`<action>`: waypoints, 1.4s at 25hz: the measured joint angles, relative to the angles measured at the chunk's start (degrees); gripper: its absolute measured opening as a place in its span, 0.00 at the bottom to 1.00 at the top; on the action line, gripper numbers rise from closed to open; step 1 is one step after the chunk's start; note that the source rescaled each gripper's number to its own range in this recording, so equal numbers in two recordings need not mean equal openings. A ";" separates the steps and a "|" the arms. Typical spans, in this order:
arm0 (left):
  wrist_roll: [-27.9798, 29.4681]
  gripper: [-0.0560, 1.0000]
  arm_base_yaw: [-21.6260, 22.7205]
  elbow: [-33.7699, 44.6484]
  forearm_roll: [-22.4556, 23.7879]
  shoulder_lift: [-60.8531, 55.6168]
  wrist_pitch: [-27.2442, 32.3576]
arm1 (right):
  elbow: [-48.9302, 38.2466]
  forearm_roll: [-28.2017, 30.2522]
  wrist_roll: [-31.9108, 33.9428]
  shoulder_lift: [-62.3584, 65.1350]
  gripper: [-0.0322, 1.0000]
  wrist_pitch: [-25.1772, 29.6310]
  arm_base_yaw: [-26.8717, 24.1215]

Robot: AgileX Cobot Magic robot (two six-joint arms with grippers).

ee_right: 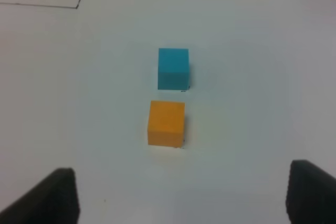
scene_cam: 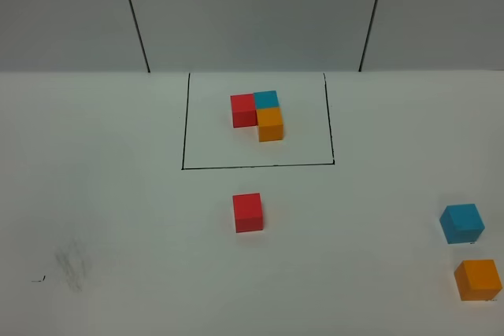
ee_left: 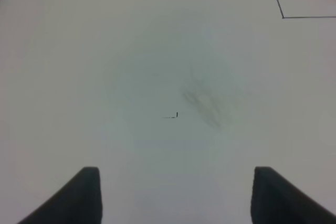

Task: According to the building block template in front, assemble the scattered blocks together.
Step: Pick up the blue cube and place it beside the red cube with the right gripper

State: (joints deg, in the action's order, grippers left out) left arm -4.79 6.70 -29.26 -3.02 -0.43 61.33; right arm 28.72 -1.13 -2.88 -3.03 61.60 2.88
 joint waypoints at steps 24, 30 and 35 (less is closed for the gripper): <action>-0.05 0.57 -5.04 0.00 0.38 0.00 0.00 | 0.00 0.00 0.00 0.00 0.65 0.00 0.00; -0.05 0.57 -5.04 0.00 0.38 0.00 0.00 | 0.00 0.00 0.00 0.00 0.65 0.00 0.00; -0.05 0.57 -5.04 0.00 0.38 0.00 0.00 | 0.00 0.00 0.00 0.00 0.65 0.00 0.00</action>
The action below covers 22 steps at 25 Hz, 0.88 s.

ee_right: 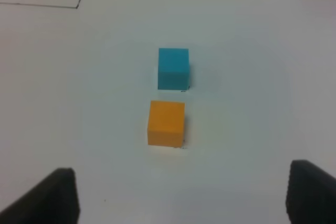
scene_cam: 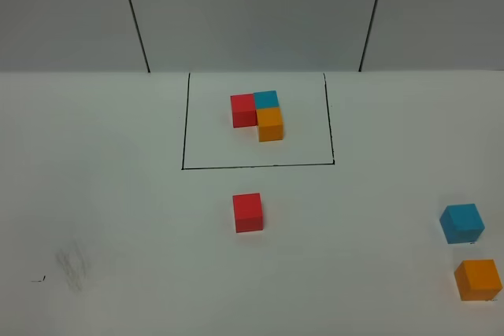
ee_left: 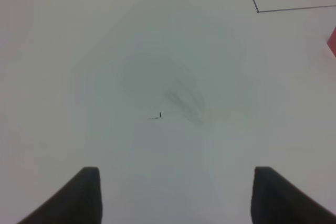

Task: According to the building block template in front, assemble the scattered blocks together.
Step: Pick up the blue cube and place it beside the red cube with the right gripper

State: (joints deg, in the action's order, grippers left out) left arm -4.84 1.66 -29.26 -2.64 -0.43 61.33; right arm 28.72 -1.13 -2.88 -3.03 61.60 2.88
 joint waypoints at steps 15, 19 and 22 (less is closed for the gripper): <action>0.00 0.57 0.00 0.00 0.08 0.00 0.00 | 0.00 -0.66 0.00 0.00 0.65 -0.09 0.00; 0.00 0.57 0.00 0.00 0.13 0.00 0.00 | 0.00 -0.66 0.00 0.00 0.65 -0.14 0.00; 0.00 0.57 0.00 0.00 0.18 0.00 0.00 | 0.00 -0.62 0.00 0.00 0.65 -0.14 0.00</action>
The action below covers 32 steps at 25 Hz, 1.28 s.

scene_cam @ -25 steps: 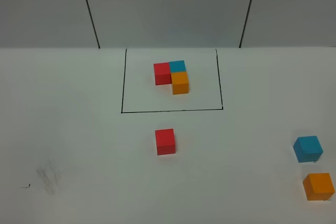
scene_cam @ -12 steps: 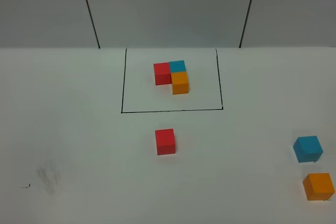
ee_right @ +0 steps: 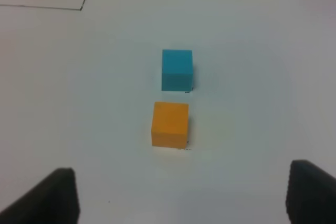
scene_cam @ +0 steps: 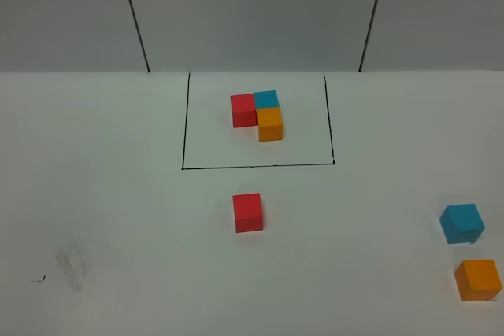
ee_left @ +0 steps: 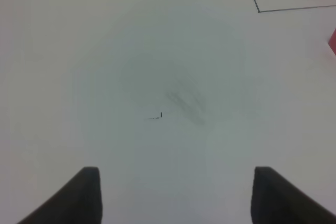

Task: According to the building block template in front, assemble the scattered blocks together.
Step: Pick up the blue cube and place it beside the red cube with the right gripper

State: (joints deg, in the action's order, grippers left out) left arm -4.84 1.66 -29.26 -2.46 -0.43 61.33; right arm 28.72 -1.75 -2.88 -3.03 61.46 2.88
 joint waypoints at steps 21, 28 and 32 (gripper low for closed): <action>-0.04 0.57 0.00 0.00 0.00 0.00 0.00 | 0.00 0.80 0.00 -4.29 0.65 0.01 0.00; -0.04 0.57 0.00 0.00 0.00 0.00 0.00 | 1.32 0.56 0.00 -16.10 0.65 -0.49 0.00; -0.04 0.57 0.00 0.00 0.00 0.00 0.00 | 4.55 0.56 0.00 -22.80 0.65 -1.78 0.00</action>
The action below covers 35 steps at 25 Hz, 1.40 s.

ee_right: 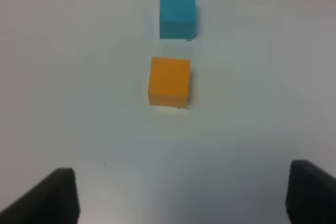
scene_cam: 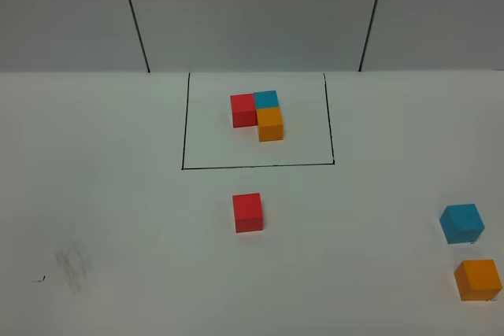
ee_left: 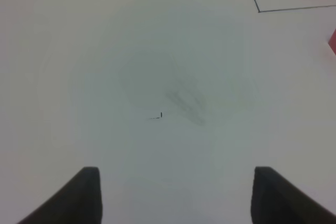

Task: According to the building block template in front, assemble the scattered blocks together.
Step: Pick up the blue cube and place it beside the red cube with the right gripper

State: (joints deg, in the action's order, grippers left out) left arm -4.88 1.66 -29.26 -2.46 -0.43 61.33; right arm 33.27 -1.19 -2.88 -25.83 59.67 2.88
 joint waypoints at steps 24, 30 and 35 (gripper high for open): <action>0.00 0.57 0.00 0.00 0.00 0.00 0.00 | 20.21 0.00 0.00 -37.58 0.65 4.09 0.00; 0.00 0.57 0.00 0.00 0.00 0.00 0.00 | 25.22 0.05 1.56 -45.16 0.65 4.86 0.00; 0.00 0.57 0.00 0.00 0.00 0.00 0.00 | 27.87 0.11 4.63 -50.08 0.65 5.02 0.00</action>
State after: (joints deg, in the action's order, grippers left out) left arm -4.88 1.66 -29.26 -2.46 -0.43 61.33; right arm 61.14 -1.08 1.75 -75.92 64.69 2.88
